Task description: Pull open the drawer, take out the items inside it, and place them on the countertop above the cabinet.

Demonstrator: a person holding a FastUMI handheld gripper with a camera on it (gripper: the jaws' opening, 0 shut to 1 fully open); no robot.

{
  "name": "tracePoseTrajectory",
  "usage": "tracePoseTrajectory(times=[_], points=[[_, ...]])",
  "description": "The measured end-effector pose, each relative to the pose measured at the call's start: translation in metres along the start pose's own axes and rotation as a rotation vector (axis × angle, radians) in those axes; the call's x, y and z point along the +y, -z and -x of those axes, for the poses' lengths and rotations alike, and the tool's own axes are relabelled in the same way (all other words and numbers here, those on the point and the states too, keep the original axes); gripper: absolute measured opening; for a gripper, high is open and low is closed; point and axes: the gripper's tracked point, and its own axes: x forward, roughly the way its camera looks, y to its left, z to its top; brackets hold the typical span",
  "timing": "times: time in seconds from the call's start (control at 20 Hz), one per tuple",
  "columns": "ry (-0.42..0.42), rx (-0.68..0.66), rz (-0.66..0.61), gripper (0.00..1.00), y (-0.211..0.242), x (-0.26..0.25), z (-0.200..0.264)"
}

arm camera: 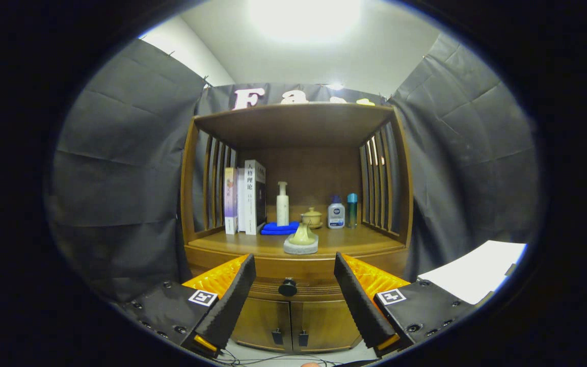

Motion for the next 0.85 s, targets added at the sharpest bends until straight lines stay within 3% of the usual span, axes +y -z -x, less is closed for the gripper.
tracePoseTrajectory(times=[0.85], points=[[-0.015, -0.011, -0.015, 0.98, -0.013, -0.001, 0.019]])
